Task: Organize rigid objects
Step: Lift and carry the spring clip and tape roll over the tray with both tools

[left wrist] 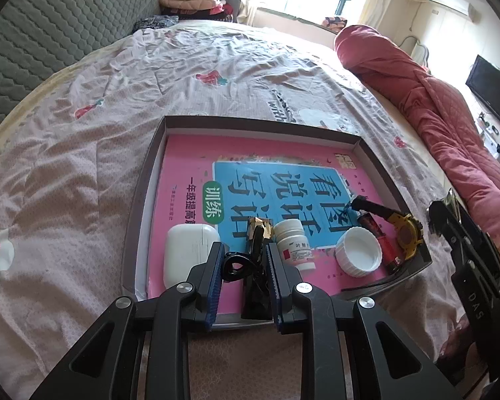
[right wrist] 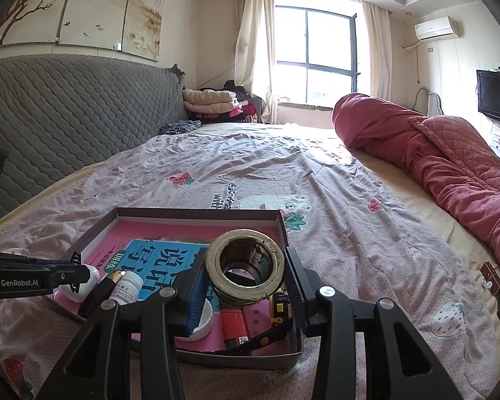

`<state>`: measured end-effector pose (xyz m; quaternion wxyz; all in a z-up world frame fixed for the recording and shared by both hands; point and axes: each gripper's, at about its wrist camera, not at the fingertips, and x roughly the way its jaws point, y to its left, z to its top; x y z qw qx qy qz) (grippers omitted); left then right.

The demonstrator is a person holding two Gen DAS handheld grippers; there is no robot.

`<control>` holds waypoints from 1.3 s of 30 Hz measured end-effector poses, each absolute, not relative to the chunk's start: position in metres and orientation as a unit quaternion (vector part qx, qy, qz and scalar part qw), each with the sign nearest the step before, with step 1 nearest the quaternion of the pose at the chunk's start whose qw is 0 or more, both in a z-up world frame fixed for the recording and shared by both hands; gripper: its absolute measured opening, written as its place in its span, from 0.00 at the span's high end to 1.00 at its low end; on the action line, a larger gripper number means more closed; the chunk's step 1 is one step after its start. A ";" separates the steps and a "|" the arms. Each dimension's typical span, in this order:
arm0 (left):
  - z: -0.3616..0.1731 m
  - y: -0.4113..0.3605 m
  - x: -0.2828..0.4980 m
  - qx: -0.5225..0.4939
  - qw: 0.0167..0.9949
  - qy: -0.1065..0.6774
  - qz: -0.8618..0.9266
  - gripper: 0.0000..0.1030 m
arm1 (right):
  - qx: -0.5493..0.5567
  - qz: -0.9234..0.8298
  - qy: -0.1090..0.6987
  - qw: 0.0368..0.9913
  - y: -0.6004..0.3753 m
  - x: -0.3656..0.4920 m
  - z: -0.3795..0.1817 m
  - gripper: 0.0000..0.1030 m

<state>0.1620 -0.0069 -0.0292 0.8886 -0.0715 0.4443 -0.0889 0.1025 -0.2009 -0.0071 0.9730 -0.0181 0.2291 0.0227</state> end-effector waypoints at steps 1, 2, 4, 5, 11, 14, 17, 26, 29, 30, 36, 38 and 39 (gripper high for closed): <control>-0.030 -0.007 0.162 -0.071 0.889 0.444 -0.088 0.75 | -0.018 0.022 0.228 0.973 -0.201 0.102 -0.007 0.58; -0.030 -0.007 0.161 -0.070 0.889 0.444 -0.088 0.75 | -0.018 0.022 0.228 0.973 -0.202 0.102 -0.007 0.58; -0.031 -0.007 0.161 -0.068 0.889 0.444 -0.087 0.75 | -0.016 0.023 0.228 0.973 -0.202 0.102 -0.008 0.58; -0.032 -0.007 0.161 -0.068 0.889 0.445 -0.087 0.76 | -0.018 0.022 0.228 0.973 -0.202 0.102 -0.008 0.58; -0.038 -0.006 0.163 -0.067 0.885 0.452 -0.086 0.75 | -0.019 0.024 0.235 0.972 -0.204 0.104 -0.010 0.58; -0.040 -0.008 0.164 -0.065 0.884 0.454 -0.087 0.76 | -0.017 0.026 0.246 0.969 -0.205 0.107 -0.014 0.58; -0.041 -0.011 0.165 -0.062 0.885 0.453 -0.088 0.75 | -0.020 0.027 0.255 0.966 -0.204 0.109 -0.019 0.58; -0.043 -0.016 0.169 -0.062 0.884 0.453 -0.096 0.75 | -0.043 0.033 0.282 0.958 -0.193 0.115 -0.033 0.58; -0.045 -0.021 0.170 -0.062 0.882 0.455 -0.103 0.75 | -0.044 0.033 0.282 0.958 -0.193 0.115 -0.034 0.58; -0.045 -0.022 0.169 -0.061 0.883 0.453 -0.103 0.75 | -0.044 0.035 0.281 0.958 -0.193 0.114 -0.034 0.58; -0.044 -0.027 0.169 -0.058 0.884 0.452 -0.109 0.75 | -0.050 0.050 0.290 0.954 -0.187 0.116 -0.038 0.58; -0.044 -0.027 0.168 -0.060 0.884 0.451 -0.109 0.76 | -0.058 0.051 0.296 0.952 -0.183 0.117 -0.042 0.58; -0.044 -0.027 0.168 -0.062 0.883 0.452 -0.112 0.76 | -0.063 0.051 0.298 0.951 -0.182 0.118 -0.042 0.58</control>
